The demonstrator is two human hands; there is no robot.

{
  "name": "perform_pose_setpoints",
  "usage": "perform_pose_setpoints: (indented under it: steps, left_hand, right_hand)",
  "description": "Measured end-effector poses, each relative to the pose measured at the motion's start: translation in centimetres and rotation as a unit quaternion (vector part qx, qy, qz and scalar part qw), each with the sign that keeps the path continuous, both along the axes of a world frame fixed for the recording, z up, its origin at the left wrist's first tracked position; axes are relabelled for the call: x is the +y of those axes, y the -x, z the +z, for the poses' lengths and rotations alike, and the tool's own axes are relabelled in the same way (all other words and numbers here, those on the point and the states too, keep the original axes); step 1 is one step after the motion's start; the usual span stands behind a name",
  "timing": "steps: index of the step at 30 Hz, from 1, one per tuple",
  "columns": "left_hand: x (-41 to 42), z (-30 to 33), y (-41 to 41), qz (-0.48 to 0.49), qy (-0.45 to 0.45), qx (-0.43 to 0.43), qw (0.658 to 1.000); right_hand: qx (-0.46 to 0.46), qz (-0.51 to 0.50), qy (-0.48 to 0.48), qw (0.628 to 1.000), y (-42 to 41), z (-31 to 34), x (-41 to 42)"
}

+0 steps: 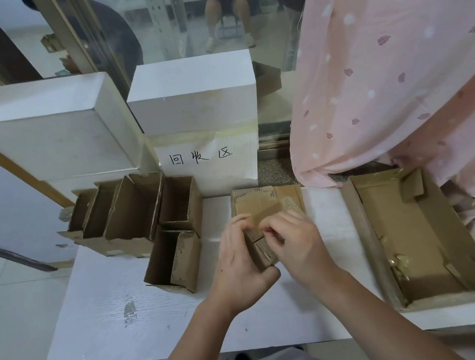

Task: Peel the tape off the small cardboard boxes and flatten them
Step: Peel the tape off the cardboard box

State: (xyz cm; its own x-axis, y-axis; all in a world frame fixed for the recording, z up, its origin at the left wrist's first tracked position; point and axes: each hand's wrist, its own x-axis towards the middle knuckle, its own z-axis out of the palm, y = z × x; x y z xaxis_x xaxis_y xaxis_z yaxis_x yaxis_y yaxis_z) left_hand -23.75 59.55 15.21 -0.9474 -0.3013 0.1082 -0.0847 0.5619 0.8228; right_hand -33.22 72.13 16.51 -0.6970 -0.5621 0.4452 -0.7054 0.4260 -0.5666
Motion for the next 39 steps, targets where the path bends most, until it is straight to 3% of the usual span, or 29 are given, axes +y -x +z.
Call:
perform_pose_setpoints:
  steps: [2, 7, 12, 15, 22, 29, 35, 39]
  left_hand:
    - [-0.2, -0.1, 0.0, 0.02, -0.015, -0.001, 1.0]
    - [-0.9, -0.5, -0.6, 0.02, -0.012, -0.002, 1.0]
    - [-0.8, -0.5, -0.9, -0.022, 0.003, 0.019, 1.0]
    - [-0.6, -0.2, -0.8, -0.032, 0.013, 0.024, 0.999]
    - [-1.1, -0.5, -0.8, -0.024, 0.009, -0.017, 1.0]
    - [-0.7, -0.2, -0.9, -0.041, 0.011, -0.016, 0.999]
    - [-0.8, 0.2, -0.4, -0.041, -0.002, -0.011, 0.999]
    - [-0.7, 0.5, -0.2, -0.023, -0.002, -0.004, 1.0]
  right_hand:
    - [-0.038, 0.022, 0.011, 0.999, -0.2, 0.0, 0.1]
    - [-0.252, 0.024, 0.077, 0.964, -0.6, 0.6, 0.6]
    - [-0.179, -0.015, 0.017, 0.984, -0.3, -0.7, 0.7]
    - [-0.192, -0.043, 0.038, 0.98, -0.7, -1.0, 0.6]
    - [-0.118, 0.013, 0.045, 0.992, -2.3, 0.0, -0.1]
    - [-0.03, -0.019, 0.038, 0.999, -1.9, -0.3, 0.4]
    - [-0.055, -0.063, 0.107, 0.991, -1.8, 0.1, 0.5]
    - [-0.106, -0.069, 0.088, 0.988, -1.7, 0.1, 0.2]
